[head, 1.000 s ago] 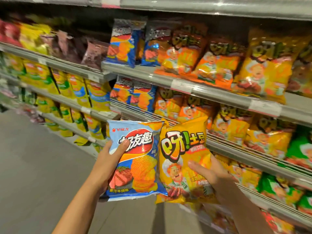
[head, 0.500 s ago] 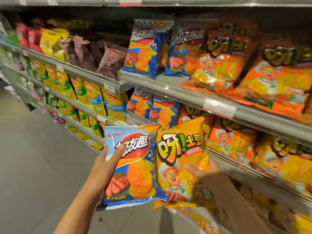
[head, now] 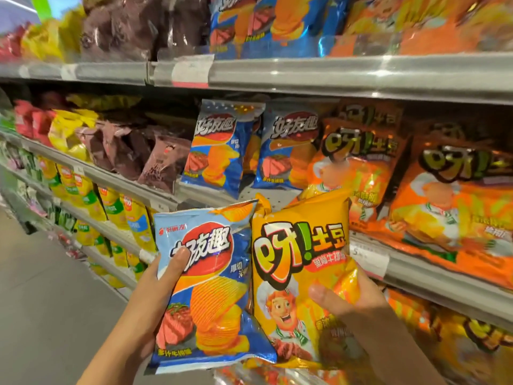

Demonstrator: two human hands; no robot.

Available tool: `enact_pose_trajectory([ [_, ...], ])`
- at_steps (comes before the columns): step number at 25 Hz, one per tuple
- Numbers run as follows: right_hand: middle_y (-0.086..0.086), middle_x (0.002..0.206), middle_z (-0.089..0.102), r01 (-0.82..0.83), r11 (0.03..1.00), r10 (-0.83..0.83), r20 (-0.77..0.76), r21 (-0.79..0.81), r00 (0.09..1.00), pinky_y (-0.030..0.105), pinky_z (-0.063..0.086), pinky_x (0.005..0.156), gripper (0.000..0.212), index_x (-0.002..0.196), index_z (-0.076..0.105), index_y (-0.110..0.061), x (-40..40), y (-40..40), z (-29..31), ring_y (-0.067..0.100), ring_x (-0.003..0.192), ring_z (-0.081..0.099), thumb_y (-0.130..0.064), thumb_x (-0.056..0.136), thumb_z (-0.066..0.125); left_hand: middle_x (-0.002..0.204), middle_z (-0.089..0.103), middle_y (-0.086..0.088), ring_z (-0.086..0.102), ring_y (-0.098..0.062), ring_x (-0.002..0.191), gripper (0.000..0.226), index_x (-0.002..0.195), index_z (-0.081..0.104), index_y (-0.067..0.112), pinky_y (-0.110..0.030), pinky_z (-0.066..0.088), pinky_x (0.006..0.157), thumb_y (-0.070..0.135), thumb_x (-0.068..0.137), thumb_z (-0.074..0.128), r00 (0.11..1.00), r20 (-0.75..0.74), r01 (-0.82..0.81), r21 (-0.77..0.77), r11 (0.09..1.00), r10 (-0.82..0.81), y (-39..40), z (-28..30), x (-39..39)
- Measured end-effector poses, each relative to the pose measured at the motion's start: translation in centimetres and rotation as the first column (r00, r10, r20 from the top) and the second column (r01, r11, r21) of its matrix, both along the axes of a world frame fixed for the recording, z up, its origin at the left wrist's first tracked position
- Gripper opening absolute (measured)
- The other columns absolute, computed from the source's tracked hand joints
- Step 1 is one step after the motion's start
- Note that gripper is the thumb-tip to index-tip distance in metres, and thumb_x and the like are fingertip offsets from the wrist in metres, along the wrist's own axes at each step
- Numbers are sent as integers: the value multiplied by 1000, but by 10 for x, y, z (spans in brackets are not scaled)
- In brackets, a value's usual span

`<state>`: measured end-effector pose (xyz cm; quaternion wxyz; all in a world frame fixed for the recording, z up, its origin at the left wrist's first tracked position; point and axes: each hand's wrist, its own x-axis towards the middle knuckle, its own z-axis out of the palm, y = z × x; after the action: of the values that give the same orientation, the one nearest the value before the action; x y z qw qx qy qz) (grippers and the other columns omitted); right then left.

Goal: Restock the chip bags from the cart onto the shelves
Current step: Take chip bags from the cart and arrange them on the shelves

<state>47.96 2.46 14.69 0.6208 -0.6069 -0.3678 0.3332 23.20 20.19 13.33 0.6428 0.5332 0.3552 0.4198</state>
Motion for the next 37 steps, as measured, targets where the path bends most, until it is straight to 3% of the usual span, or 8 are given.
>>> enact_pose_trajectory([
  [3,-19,80,78,37,999,-37,16,8,999,5,48,51,50,104,66,-29,11,5,11,-3,69,72,-32,56,79,122,74,1,68,-29,115,95,127,65,34,-57,44,107,82,46,79,1000,2,18,15,1000,-18,9,13,17],
  [8,-16,84,79,111,993,-113,43,47,993,7,50,54,44,99,67,-41,20,-6,24,0,72,74,-38,57,82,110,77,12,72,-16,106,63,108,73,50,-52,44,105,81,53,77,997,17,77,57,995,-78,18,34,48],
  [14,-20,97,77,265,957,-283,192,117,940,8,52,69,45,101,62,-58,27,-46,49,-2,89,73,-66,59,76,113,77,4,70,-26,109,105,125,68,32,-54,46,105,91,38,73,974,-24,228,129,965,-227,22,55,105],
  [20,1,107,80,460,882,-467,54,103,883,42,64,81,53,106,71,-47,17,-79,63,24,100,76,-48,55,87,110,77,-4,60,-55,110,71,121,67,37,-83,34,90,76,63,75,887,50,448,138,883,-458,14,72,151],
  [23,-4,99,81,563,824,-565,17,63,825,26,62,62,63,108,72,-36,7,-94,62,13,87,78,-48,47,86,116,76,7,72,-21,107,68,117,69,42,-56,47,104,79,59,75,835,64,533,156,832,-547,13,73,164],
  [29,-7,102,81,691,721,-684,96,-60,723,52,51,99,86,105,71,-52,-14,-85,67,20,99,76,-81,25,85,119,75,8,71,-16,111,70,123,69,35,-40,51,98,74,65,76,819,139,518,238,822,-556,56,87,161],
  [34,-4,96,82,647,761,-637,124,-59,761,41,53,85,60,108,75,-31,-23,-49,73,13,85,78,-53,52,86,97,75,26,68,12,88,39,105,71,35,-12,52,78,62,77,69,894,43,399,378,835,-446,115,129,159],
  [37,-1,99,81,624,779,-615,126,-54,779,44,54,87,55,109,73,-32,-27,-30,77,18,89,79,-46,57,81,90,72,16,66,2,79,41,104,67,24,-18,48,69,58,82,71,941,-5,306,447,841,-339,143,145,170],
])
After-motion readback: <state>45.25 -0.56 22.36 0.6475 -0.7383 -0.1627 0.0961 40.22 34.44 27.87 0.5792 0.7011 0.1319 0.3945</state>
